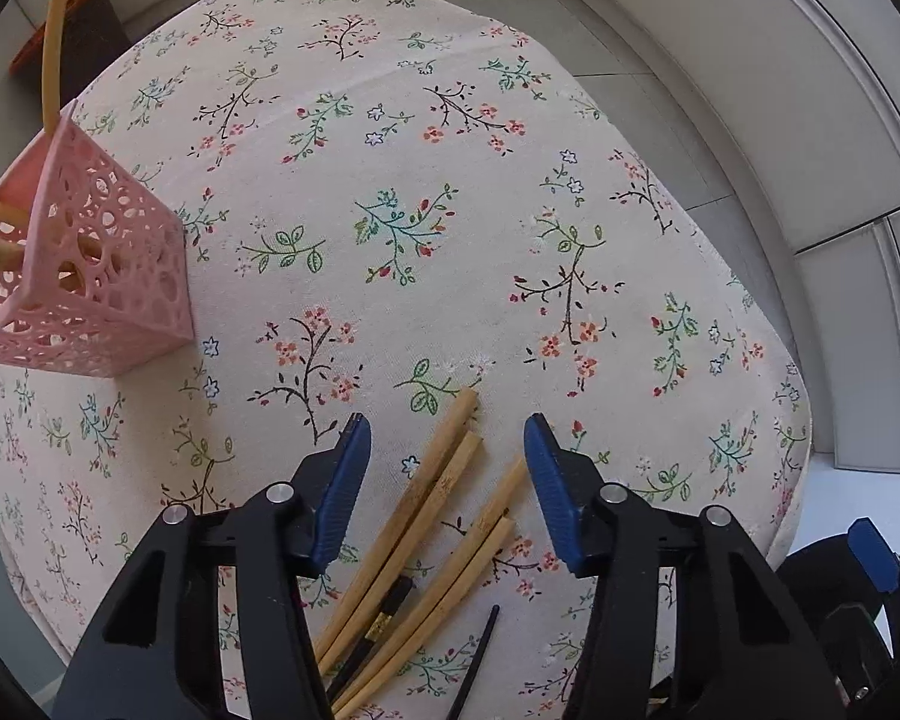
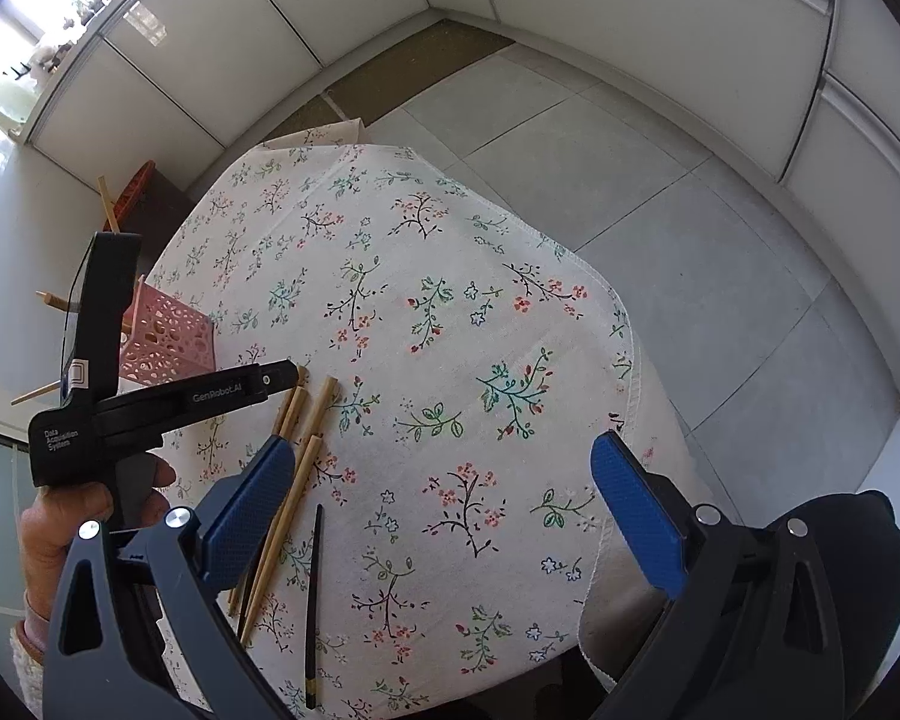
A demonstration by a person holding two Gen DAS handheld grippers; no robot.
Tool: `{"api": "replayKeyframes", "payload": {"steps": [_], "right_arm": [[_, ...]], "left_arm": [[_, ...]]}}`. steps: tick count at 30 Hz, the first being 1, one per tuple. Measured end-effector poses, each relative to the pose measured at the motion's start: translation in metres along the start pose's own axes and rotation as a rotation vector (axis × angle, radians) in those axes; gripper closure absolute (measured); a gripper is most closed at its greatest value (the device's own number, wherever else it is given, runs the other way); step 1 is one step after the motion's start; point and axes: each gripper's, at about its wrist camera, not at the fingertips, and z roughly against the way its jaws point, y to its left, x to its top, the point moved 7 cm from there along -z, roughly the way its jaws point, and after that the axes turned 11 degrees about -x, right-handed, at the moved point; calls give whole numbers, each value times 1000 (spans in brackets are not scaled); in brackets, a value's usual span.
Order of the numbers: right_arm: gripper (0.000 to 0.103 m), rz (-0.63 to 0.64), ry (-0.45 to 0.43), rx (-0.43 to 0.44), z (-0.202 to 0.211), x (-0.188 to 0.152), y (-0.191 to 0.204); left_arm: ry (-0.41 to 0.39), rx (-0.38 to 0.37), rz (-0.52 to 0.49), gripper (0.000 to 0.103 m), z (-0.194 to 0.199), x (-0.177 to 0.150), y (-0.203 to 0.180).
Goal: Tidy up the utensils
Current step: 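Grasp a wooden chopstick with the left tool while the right tool grasps another, then lift both held chopsticks upright and carry them over the pink cup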
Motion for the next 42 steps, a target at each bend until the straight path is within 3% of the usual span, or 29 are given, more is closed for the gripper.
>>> {"api": "replayKeyframes", "payload": {"steps": [4, 11, 14, 17, 23, 28, 32, 36, 38, 39, 42], "right_arm": [[7, -16, 31, -3, -7, -1, -3], [7, -8, 46, -8, -10, -4, -1], [7, -9, 75, 0, -16, -7, 3], [7, -16, 95, 12, -24, -8, 13], [12, -15, 167, 73, -48, -9, 52], [32, -26, 276, 89, -77, -15, 88], [50, -17, 268, 38, -92, -12, 107], [69, -28, 310, -9, -113, -10, 116], [74, -36, 286, -27, -114, -5, 121], [83, -27, 296, -28, -118, -5, 124], [93, -48, 279, -43, -122, 3, 130]], "left_arm": [[3, -2, 18, 76, -8, 3, 6], [11, 27, -10, 91, -23, 4, 12], [-18, 13, -12, 92, -22, 5, 17], [-63, 46, -22, 93, -13, 2, 26], [-199, 40, -5, 94, 44, -11, 46], [-324, 37, -26, 95, 110, -29, 41], [-411, 39, -22, 95, 147, -45, 41], [-452, 18, -20, 95, 166, -56, 40], [-474, 14, -25, 95, 171, -55, 37], [-482, 9, -25, 95, 175, -57, 38], [-494, 12, -21, 95, 180, -58, 39]]}}
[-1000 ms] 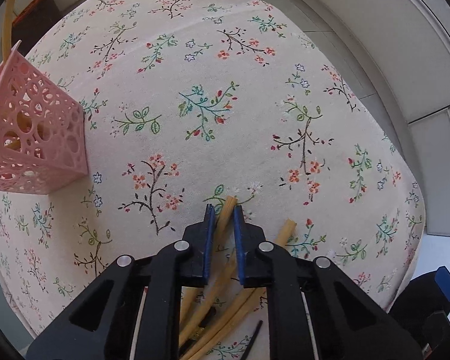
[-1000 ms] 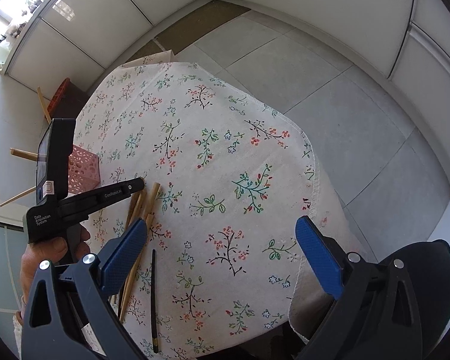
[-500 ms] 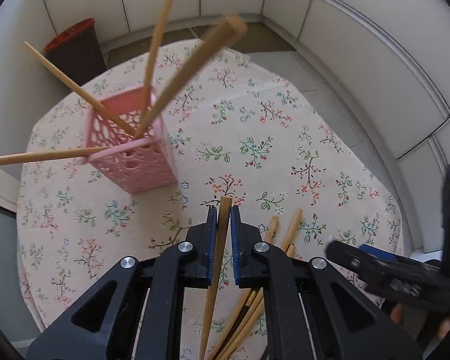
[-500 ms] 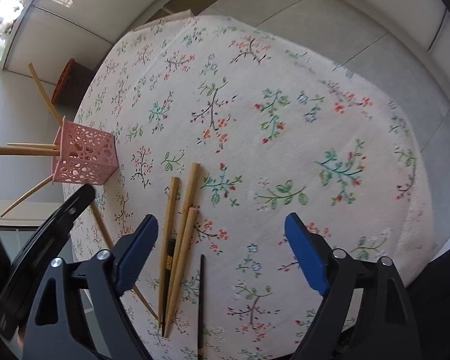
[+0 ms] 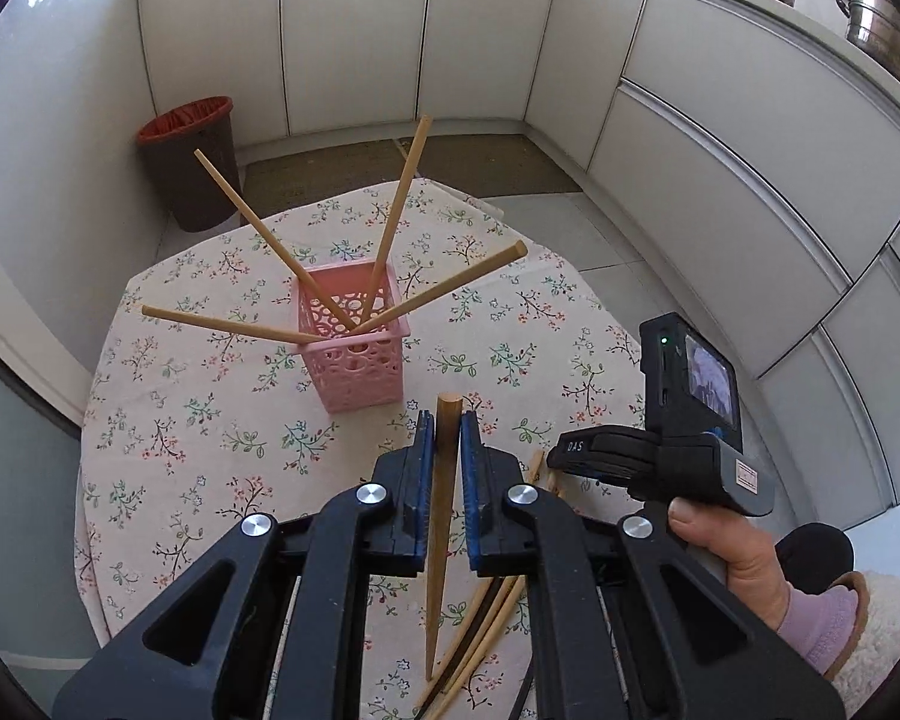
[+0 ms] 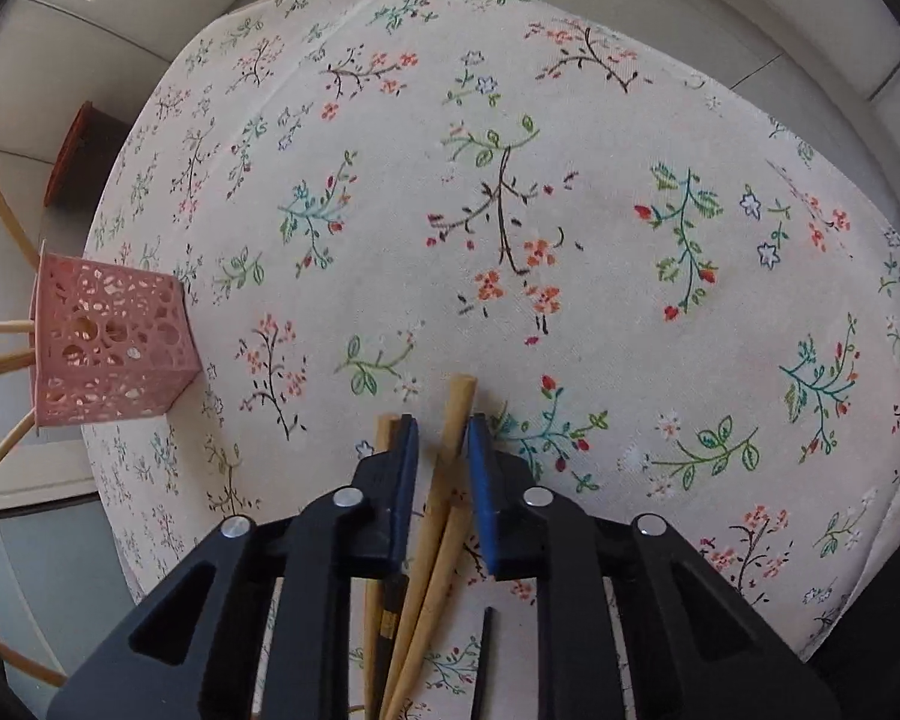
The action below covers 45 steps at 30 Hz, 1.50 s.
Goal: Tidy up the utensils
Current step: 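Lift both held chopsticks upright and carry them over the pink cup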
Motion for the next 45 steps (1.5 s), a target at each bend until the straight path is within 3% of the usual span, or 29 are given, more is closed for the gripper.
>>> {"api": "replayKeyframes", "payload": {"steps": [3, 7, 17, 32, 45], "right_arm": [[95, -14, -5, 52, 5, 4, 3], [95, 5, -75, 123, 40, 6, 1], [95, 182, -378, 215, 176, -18, -7], [95, 339, -743, 288, 324, -45, -5], [95, 417, -832, 404, 385, -55, 35]], "left_arm": [[-14, -2, 5, 95, 3, 0, 1], [-44, -5, 0, 95, 18, 3, -2], [-140, -21, 10, 96, 60, 14, -11], [-300, 13, 5, 96, 127, 30, -19], [-444, 78, 25, 96, 176, 75, -9]]}}
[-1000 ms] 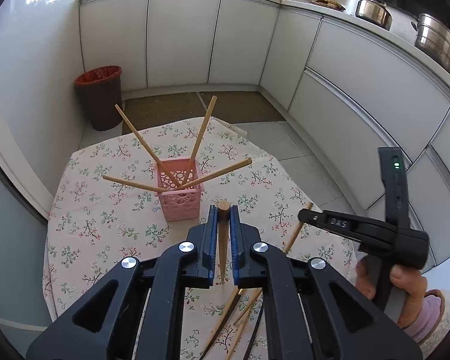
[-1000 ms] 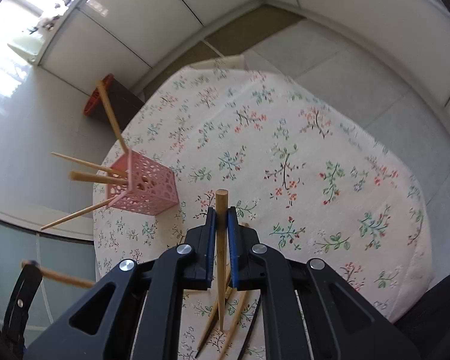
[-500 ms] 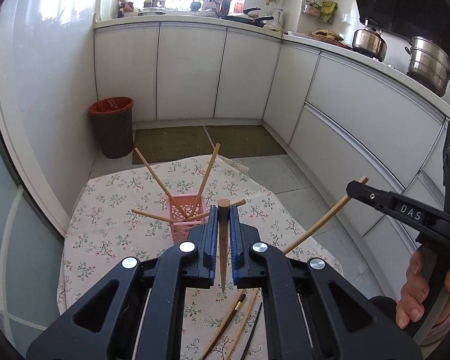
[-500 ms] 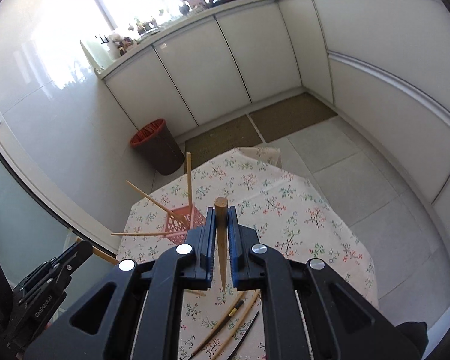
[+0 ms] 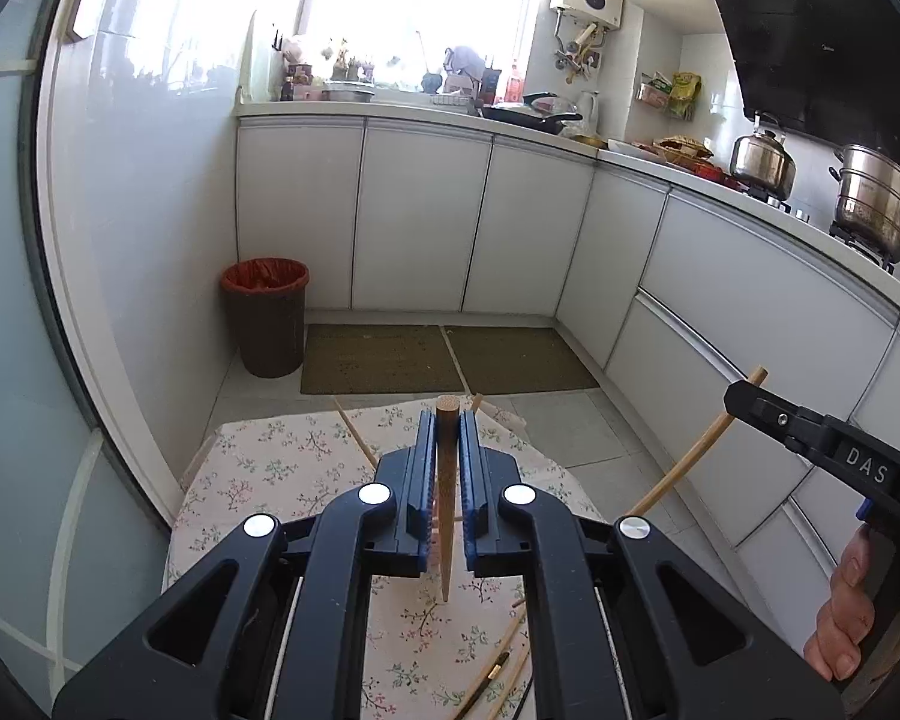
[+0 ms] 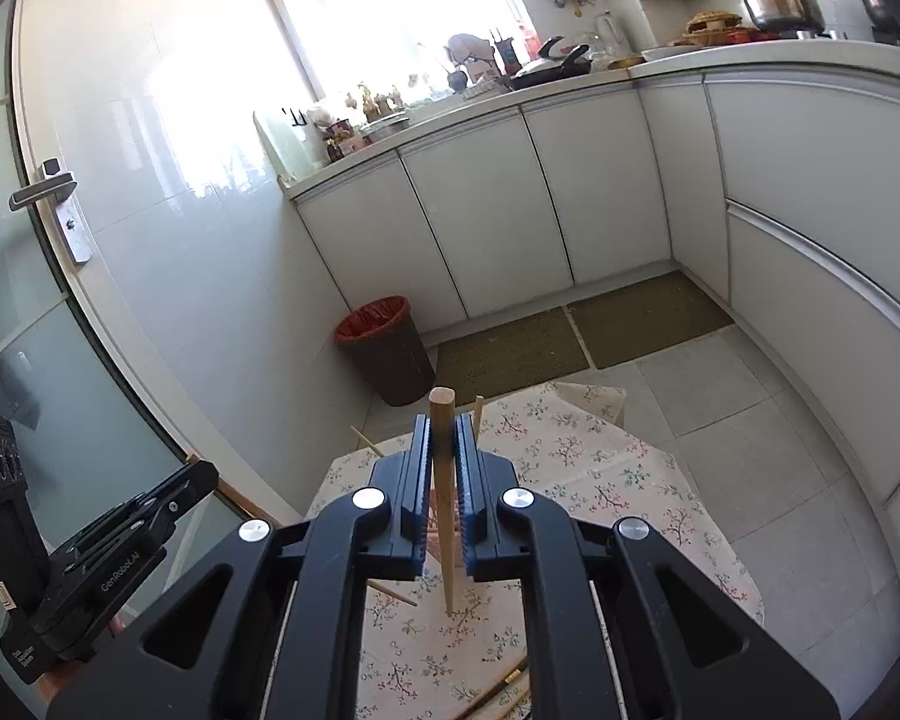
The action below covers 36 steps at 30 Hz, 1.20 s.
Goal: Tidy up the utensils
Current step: 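Lift both held chopsticks upright and carry them over the pink cup, then open the left tool while the right tool opens, dropping chopsticks into the cup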
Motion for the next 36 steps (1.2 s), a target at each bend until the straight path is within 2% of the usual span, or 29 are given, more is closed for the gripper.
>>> {"api": "replayKeyframes", "payload": {"steps": [5, 11, 17, 21, 23, 24, 27, 33, 34, 36], "right_arm": [[95, -3, -32, 32, -7, 22, 15], [95, -18, -51, 50, -38, 42, 25], [95, -26, -42, 25, -79, 46, 24], [95, -26, -26, 14, -104, 40, 18], [95, -21, -23, 10, -114, 38, 18], [95, -18, -25, 6, -117, 38, 18], [95, -8, -33, 1, -125, 37, 22], [95, 17, -39, 0, -137, 29, 36], [95, 22, -36, 1, -140, 27, 39], [95, 32, -30, -1, -145, 21, 43]], "left_arm": [[-11, 35, 0, 96, -18, 21, 4], [-7, 78, -2, 96, -52, 35, 13], [27, 113, 12, 96, -93, 28, 30], [69, 94, 49, 95, -116, 14, 43], [77, 78, 63, 86, -122, 10, 47], [72, 73, 74, 82, -121, 9, 49], [33, 67, 97, 81, -110, 12, 53], [-65, 86, 108, 71, -74, 27, 57], [-75, 91, 114, 66, -69, 28, 59], [-89, 94, 124, 65, -63, 29, 62]]}}
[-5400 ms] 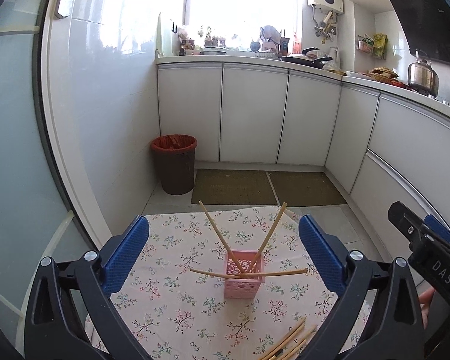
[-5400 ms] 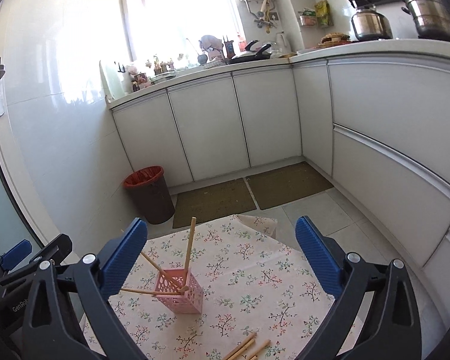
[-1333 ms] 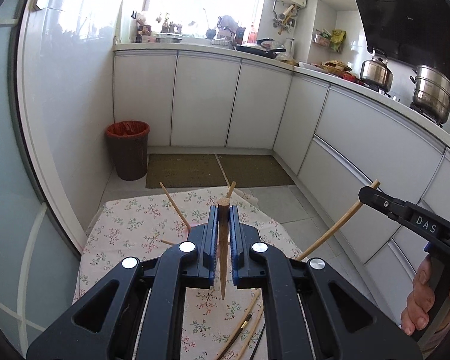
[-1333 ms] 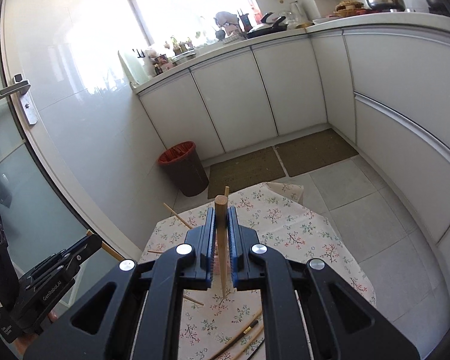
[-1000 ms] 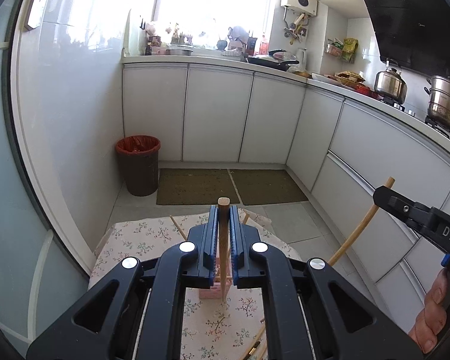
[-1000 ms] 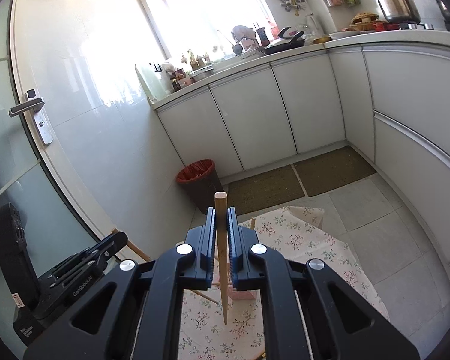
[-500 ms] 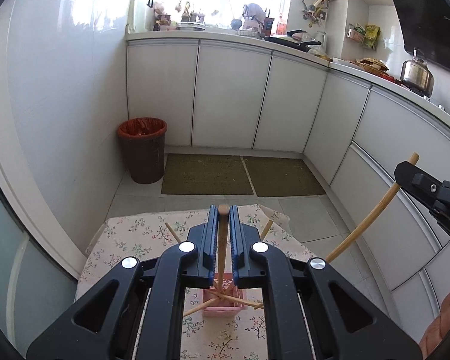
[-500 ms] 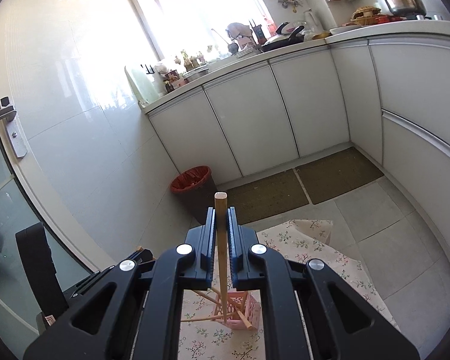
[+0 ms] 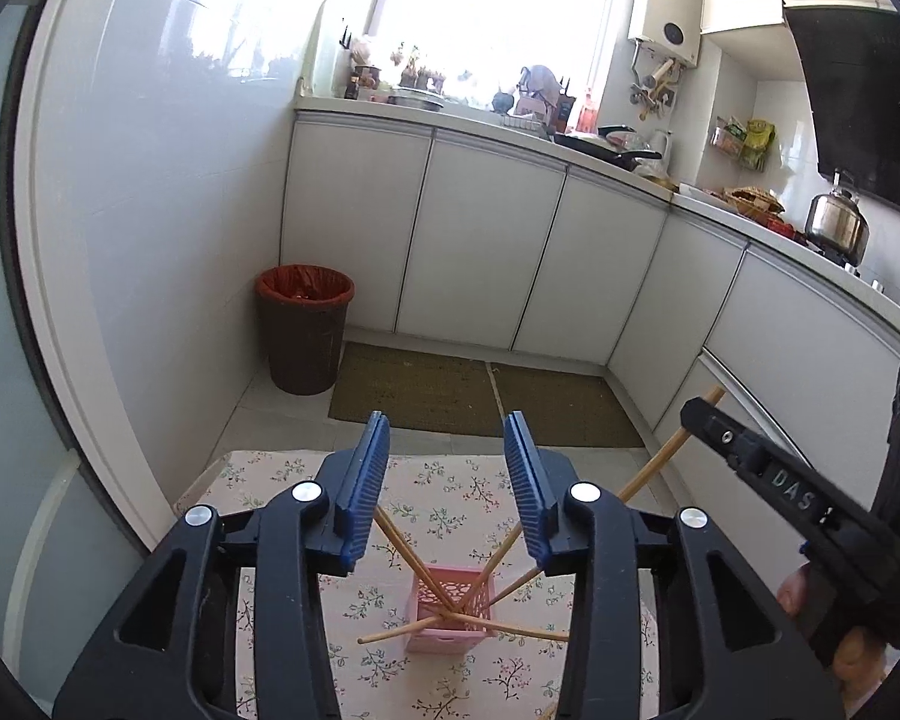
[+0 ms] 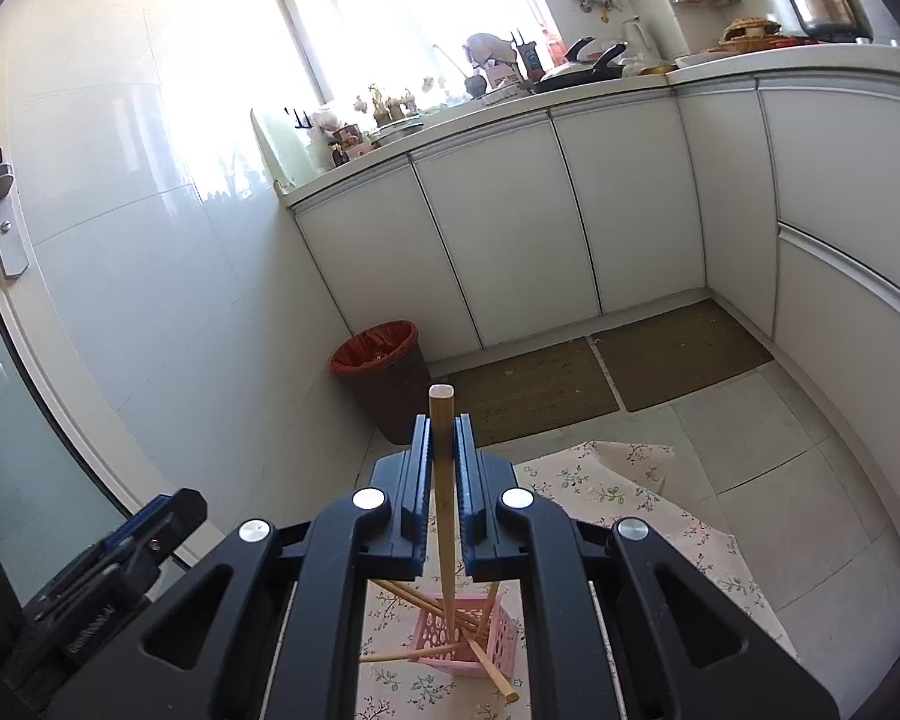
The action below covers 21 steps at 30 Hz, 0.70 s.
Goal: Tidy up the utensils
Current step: 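Open the left tool while the right tool opens, dropping chopsticks into the cup, then move both tools back down to the last chopsticks on the cloth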
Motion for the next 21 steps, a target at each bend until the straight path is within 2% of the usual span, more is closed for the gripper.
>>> {"api": "replayKeyframes", "payload": {"steps": [6, 9, 10, 17, 18, 21], "right_arm": [[95, 40, 25, 0, -28, -19, 16], [91, 69, 39, -5, -43, -33, 23], [86, 74, 43, -18, -45, -35, 22], [85, 148, -20, -135, -19, -27, 11], [83, 157, -32, -152, -13, -26, 9], [70, 163, -66, -197, 7, -23, 1]], "left_arm": [[-1, 21, 13, 65, 2, 2, 9], [13, 30, 27, 65, 1, -1, 14], [19, 35, 32, 65, 1, -2, 16], [36, 82, 18, 64, 4, -6, 16], [38, 87, 18, 61, 5, -7, 15], [29, 103, 16, 48, 10, -10, 11]]}}
